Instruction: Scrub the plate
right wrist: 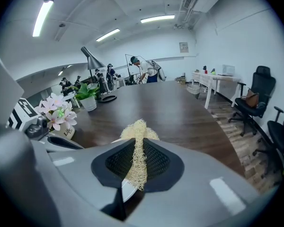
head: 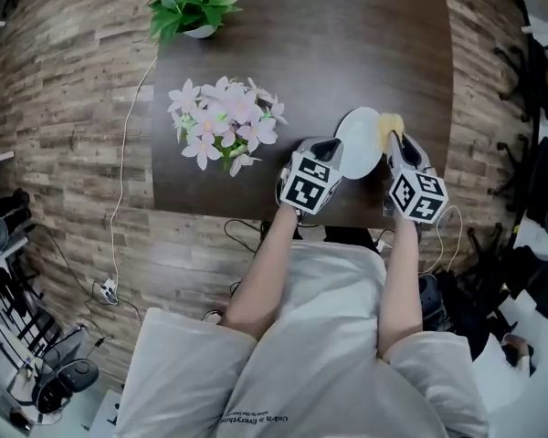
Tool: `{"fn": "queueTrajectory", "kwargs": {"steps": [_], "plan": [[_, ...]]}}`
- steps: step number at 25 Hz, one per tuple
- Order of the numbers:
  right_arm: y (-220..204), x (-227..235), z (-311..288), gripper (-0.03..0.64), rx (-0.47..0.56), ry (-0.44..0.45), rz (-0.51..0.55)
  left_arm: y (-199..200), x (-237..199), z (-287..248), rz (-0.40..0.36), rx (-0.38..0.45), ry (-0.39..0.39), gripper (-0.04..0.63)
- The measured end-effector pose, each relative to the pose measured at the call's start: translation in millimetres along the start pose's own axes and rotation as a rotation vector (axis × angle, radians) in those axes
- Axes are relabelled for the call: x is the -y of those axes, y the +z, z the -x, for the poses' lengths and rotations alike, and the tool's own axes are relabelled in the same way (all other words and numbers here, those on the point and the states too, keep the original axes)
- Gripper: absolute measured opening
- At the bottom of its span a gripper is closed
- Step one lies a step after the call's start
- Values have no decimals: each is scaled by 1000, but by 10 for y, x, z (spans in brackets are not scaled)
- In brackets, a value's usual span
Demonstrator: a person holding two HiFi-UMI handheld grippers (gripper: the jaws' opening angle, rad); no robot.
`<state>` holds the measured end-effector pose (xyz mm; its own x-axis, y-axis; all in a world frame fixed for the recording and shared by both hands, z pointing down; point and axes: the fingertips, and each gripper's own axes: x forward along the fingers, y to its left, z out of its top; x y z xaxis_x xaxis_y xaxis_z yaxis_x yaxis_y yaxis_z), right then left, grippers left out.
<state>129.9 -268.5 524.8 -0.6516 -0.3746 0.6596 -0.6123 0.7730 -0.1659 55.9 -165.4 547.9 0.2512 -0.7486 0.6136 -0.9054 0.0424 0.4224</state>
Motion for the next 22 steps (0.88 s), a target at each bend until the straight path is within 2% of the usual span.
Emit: {"fn": "queueTrajectory", "kwargs": {"steps": [4, 8, 11, 14, 17, 22], "plan": [[-46, 2, -123, 69, -47, 64, 52, -115, -6, -23, 78, 11, 30, 0], [8, 22, -251, 71, -100, 122, 220, -173, 35, -96, 150, 44, 74, 0], [-55, -21, -306, 70, -129, 153, 387, -144, 66, -162, 139, 76, 103, 0], [-98, -67, -287, 67, -133, 185, 475, -92, 54, -182, 120, 104, 135, 0], [-152, -96, -273, 67, -139, 219, 523, -99, 18, -161, 154, 134, 168, 0], [-186, -82, -270, 67, -138, 234, 514, -128, -29, -158, 193, 156, 222, 0]]}}
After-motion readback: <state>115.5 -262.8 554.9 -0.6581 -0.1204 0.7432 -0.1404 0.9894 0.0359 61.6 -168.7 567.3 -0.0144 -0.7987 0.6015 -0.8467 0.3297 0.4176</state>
